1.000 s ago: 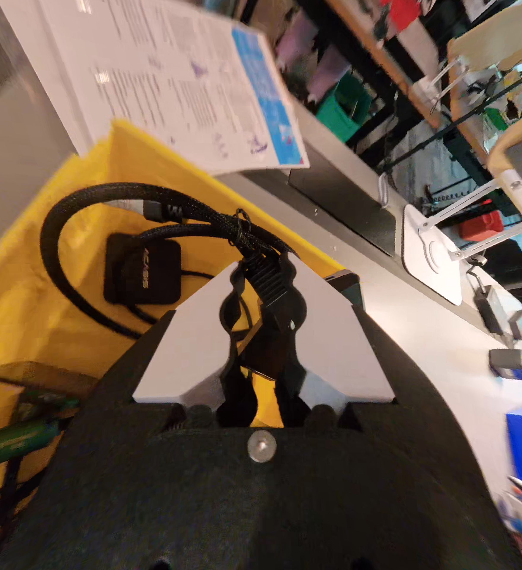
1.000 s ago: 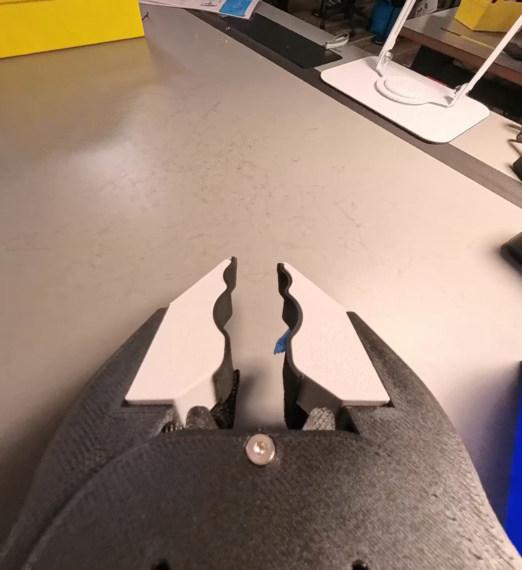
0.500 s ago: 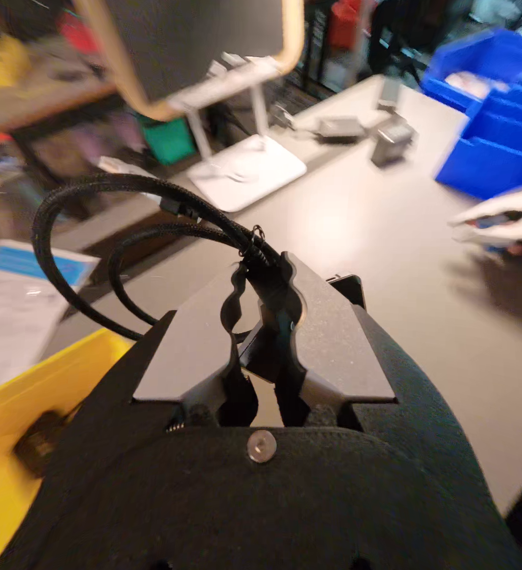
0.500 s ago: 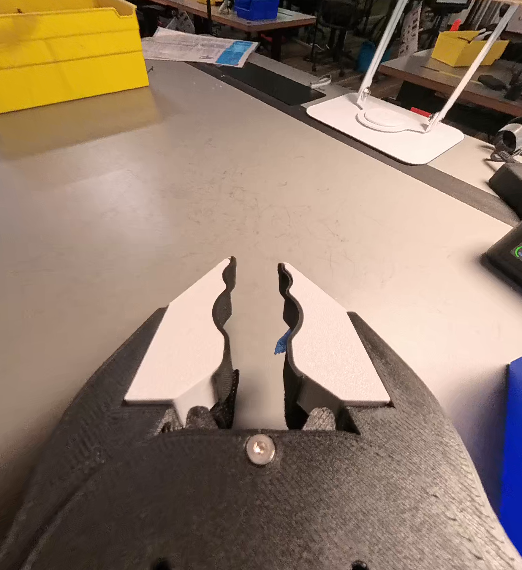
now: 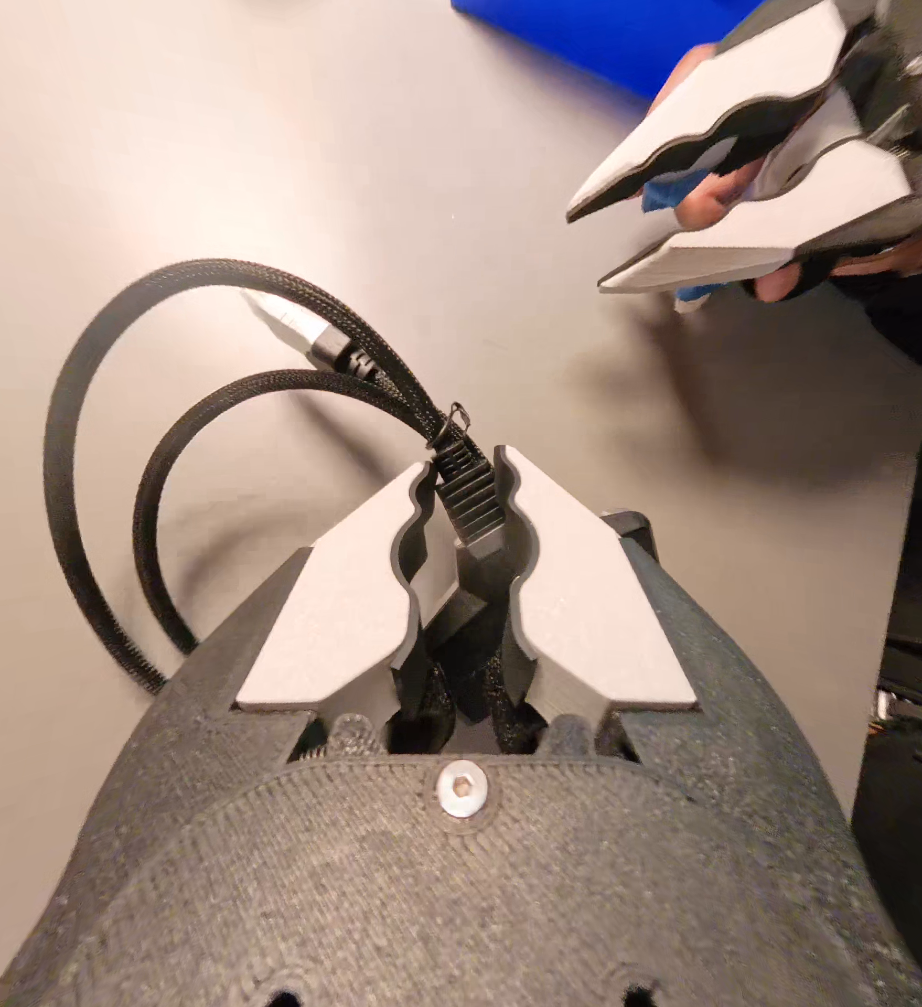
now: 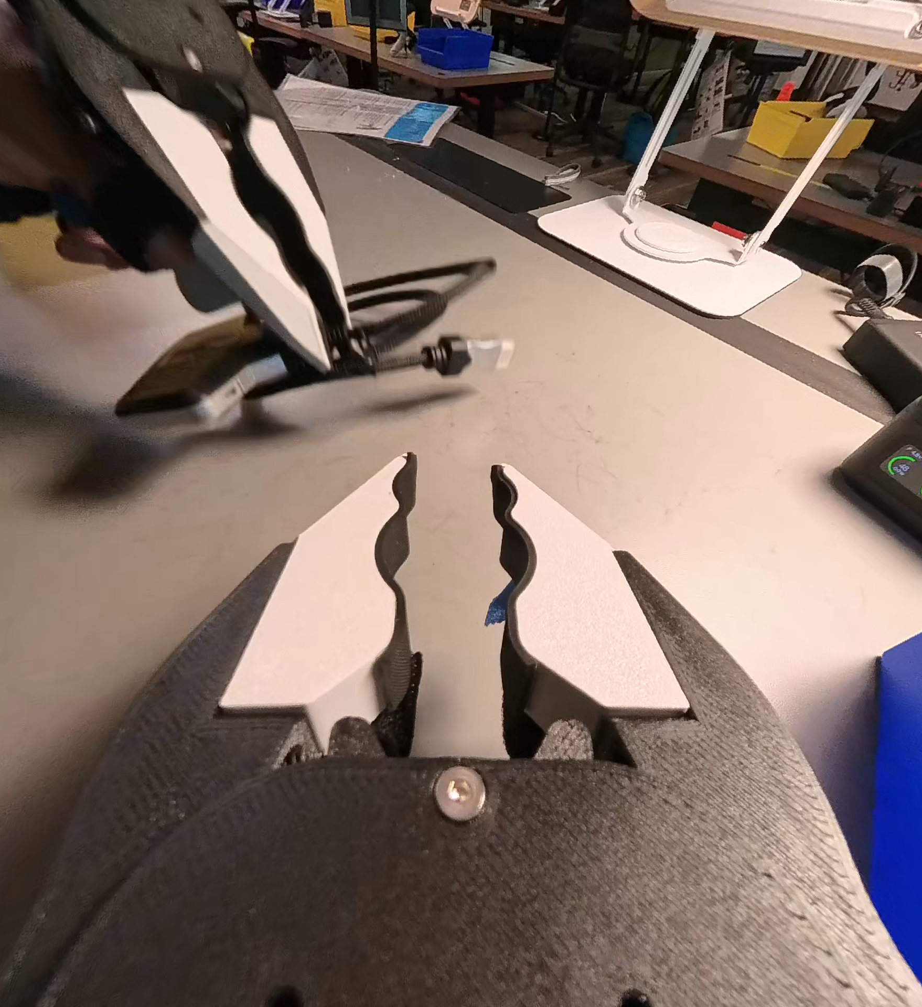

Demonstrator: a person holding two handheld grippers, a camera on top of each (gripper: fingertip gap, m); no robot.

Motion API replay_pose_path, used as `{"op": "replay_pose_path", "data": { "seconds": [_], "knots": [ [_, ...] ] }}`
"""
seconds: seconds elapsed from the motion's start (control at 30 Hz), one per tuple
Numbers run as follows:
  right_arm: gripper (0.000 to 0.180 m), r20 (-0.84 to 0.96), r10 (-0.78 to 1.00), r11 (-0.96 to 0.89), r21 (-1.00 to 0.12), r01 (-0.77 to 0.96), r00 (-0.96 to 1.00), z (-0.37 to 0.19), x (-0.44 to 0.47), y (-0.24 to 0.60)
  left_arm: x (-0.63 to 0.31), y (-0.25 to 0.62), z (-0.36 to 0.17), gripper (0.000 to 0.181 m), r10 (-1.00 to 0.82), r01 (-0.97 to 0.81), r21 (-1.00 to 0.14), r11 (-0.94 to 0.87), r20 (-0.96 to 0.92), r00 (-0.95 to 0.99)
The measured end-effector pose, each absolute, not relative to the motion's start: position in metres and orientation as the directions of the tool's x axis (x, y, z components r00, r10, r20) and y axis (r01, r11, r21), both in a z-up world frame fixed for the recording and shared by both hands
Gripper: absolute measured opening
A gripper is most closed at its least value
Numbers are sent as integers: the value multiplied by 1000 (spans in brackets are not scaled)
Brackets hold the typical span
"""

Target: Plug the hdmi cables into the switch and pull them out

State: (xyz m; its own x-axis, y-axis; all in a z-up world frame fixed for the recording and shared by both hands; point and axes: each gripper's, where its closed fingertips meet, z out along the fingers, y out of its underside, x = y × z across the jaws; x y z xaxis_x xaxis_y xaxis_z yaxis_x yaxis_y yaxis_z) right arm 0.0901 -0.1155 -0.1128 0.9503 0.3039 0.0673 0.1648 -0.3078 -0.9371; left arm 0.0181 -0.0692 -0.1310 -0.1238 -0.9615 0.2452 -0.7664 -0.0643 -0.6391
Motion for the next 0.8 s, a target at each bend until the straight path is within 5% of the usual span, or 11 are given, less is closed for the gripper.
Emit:
{"op": "replay_pose_path", "data": {
  "seconds": [0.07, 0.17, 0.33, 0.5, 0.67, 0.8],
  "knots": [
    [29, 70, 303, -308, -936, 168, 950, -113, 90, -116, 25, -75, -144, 24, -964, -782, -620, -71, 245, -107],
    [29, 75, 304, -310, -935, 173, 950, -114, 90, -116, 24, -82, -134, 51, -950, -759, -640, -122, 298, -98],
    [29, 86, 309, -320, -929, 189, 947, -116, 89, -117, -28, -47, -50, 63, -945, -578, -768, -276, 327, 18],
    [29, 84, 312, -329, -925, 190, 946, -118, 88, -117, -190, 95, 9, 63, -844, -423, -840, -339, 73, 531],
    [29, 90, 316, -334, -921, 199, 944, -119, 87, -117, -393, 197, -43, 62, -501, -435, -666, -606, -105, 859],
    [29, 78, 300, -334, -925, 182, 951, -118, 90, -116, -461, 201, -105, 65, -507, -540, -444, -715, -203, 838]
  ]
}}
